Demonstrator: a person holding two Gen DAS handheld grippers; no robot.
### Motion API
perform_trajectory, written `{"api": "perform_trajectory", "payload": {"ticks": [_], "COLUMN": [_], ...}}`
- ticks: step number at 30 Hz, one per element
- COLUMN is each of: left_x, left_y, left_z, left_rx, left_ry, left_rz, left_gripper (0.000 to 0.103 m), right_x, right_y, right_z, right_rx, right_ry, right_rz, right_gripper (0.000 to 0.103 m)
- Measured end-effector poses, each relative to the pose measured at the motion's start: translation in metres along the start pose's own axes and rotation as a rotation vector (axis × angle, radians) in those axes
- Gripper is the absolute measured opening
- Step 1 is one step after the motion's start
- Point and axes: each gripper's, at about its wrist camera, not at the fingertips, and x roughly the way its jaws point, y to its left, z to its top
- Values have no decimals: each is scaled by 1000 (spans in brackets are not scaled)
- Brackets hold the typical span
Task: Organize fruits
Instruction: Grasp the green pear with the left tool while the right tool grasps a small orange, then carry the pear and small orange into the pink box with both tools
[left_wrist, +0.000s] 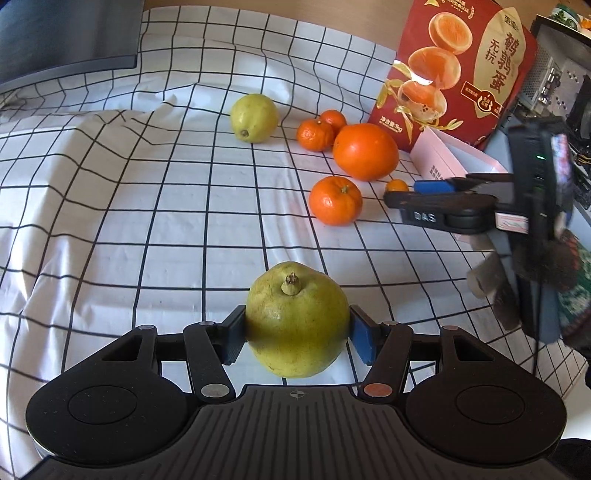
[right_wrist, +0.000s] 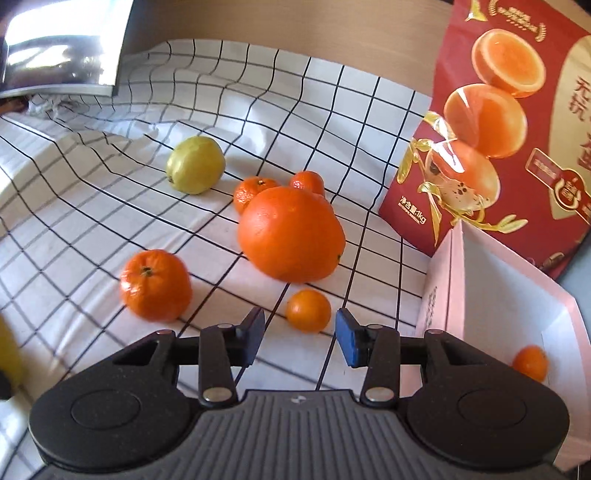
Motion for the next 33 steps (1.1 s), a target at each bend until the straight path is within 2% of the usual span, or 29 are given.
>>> {"api": "perform_trajectory", "payload": {"ticks": [3,7,15,19,22,28,33], "left_x": [-1,-1,4,11,16,26,30], "left_y": [0,0,-7,-16,-24,-34,-39], "left_z": [-1,-1,6,9,11,16,18], "left_rx": [-4,-4,25,57,82,115,131], "left_ry": [0,-1,6,14,19,31,36], "left_rz": [1,1,-19,-52,-69,-100,-116], "left_gripper": [63,63,63,63,63,63,63], "right_x": [10,13,-14,-42,-57,-70,-74], "right_y": [1,2,-9,-16,-17,-24,-36], "right_z": [2,4,2,-11,-27,-53,-68], "right_rx": [-11,-33,51,142,195,295,348], "right_ry": [13,10,23,36,55,95,110], "right_rz": [-7,-13,88,206,255,275,258], "right_gripper": [42,28,28,28,28,28,28]}}
